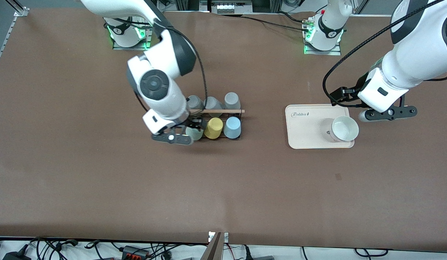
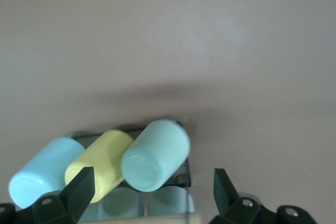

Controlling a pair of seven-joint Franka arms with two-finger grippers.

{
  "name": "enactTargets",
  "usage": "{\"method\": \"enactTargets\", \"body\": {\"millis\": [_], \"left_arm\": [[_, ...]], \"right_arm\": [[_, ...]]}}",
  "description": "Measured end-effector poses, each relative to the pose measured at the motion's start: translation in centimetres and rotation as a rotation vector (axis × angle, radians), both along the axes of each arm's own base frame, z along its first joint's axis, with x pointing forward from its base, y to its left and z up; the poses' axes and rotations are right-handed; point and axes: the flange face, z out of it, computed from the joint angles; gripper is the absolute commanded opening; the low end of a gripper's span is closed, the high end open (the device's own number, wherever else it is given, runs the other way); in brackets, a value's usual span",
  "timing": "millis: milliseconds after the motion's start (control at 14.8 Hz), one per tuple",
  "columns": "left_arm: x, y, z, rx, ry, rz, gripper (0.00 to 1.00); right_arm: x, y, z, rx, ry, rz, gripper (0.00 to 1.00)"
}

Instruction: Hang scattered cups on rack with three cups

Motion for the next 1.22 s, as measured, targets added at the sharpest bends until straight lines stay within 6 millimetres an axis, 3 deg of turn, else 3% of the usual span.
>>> {"method": "enactTargets", "body": {"millis": [136,271,542,746,881,1085,1220], "left_arm": [[0.0,0.2,0.0,0.0,0.0,0.004,1.0],[0.1,0.4,0.0,0.0,0.0,0.007,1.0],[0.1,0.5,0.0,0.001,0.0,0.009,1.0],[0.2,0.8,0.0,0.001,0.0,0.014,1.0],[0.2,1.0,0.0,0.001,0.0,0.018,1.0],[0.2,1.1,0.0,0.001,0.002,0.018,1.0],[0.2,1.1,0.0,0.001,0.004,0.018,1.0]], "right_arm": [[1.3,-3.7,2.8,0.004,-0.019,-0.036,1.0],[2.9,-8.5,4.3,-0.003,-0.016,-0.046,1.0],[6.1,-20.8,6.8,-0.005,-0.032,-0.054,1.0],[6.3,-28.6,9.1,-0.009,-0.029,-0.032,1.0],[6.0,-31.2,10.7,-0.009,-0.045,-0.016,1.0],[4.7,-33.3,13.4,-0.013,-0.051,0.004,1.0],[3.8,-36.1,14.7,-0.019,-0.042,0.019,1.0]]}}
